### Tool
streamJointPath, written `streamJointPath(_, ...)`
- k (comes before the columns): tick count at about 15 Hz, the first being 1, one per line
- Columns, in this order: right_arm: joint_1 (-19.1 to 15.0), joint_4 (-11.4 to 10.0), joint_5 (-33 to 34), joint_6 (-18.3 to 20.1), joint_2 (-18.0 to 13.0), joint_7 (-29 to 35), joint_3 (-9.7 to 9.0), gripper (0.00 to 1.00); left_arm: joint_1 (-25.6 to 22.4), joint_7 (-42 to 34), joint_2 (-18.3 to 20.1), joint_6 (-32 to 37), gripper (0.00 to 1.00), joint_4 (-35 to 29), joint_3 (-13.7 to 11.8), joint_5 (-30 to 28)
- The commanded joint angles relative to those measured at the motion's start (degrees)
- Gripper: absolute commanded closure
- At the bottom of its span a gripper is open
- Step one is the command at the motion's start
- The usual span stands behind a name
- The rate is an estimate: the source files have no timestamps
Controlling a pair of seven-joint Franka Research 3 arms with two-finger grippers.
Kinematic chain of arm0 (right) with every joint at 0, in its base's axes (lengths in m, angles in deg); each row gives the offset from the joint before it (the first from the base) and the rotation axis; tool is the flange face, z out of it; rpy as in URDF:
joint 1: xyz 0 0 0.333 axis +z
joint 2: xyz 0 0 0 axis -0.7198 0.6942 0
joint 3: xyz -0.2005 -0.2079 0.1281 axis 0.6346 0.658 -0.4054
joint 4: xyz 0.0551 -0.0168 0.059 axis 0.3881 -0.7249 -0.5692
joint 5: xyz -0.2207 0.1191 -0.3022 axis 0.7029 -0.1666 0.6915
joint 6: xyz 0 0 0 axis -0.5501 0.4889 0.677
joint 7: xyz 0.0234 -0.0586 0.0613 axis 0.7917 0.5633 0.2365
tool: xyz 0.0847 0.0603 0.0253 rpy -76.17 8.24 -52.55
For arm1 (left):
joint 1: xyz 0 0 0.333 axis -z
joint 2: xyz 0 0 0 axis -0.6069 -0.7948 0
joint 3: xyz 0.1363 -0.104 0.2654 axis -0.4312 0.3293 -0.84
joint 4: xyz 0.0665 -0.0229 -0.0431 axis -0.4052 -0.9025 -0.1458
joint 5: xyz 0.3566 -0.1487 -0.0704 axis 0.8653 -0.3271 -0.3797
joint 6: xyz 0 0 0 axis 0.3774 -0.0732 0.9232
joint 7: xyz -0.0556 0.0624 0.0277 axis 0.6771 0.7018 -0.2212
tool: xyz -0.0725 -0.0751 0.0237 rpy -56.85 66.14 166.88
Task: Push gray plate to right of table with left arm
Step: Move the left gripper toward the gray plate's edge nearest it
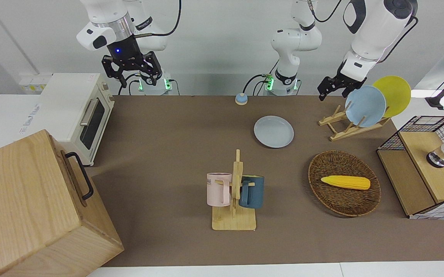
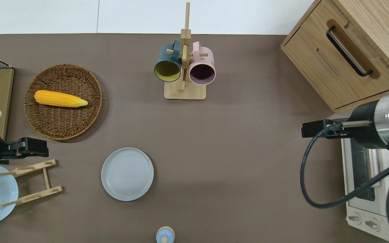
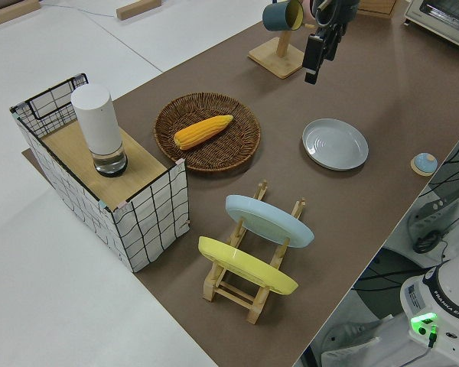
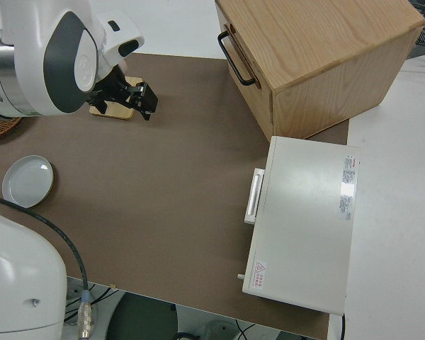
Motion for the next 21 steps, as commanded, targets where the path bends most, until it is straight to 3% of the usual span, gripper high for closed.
streamJointPath(1,-0.4,0.8,-0.9,0.3,0.4,0.1,-0.23,0.005,0.5,0.5,1.3,-6.1,0.01,-7.1,-0.4,-1.1)
streamJointPath(8,-0.4,0.8,-0.9,0.3,0.4,0.1,-0.23,0.005,0.6,0.8,2.5,-15.0,0.01,-19.6,-0.1,-3.1)
streamJointPath(13,-0.4,0.8,-0.9,0.3,0.4,0.1,-0.23,0.005,0.8,1.2,3.0,-19.0,0.01,-24.4,0.6,-4.1)
streamJointPath(16,-0.4,0.8,-0.9,0.3,0.4,0.1,-0.23,0.005,0.8,4.1,2.8,-25.3,0.01,-30.1,3.2,-4.9)
streamJointPath(21,-0.4,0.8,-0.9,0.3,0.4,0.1,-0.23,0.005,2.0,4.7,1.0,-34.1,0.02,-36.6,4.2,-8.2)
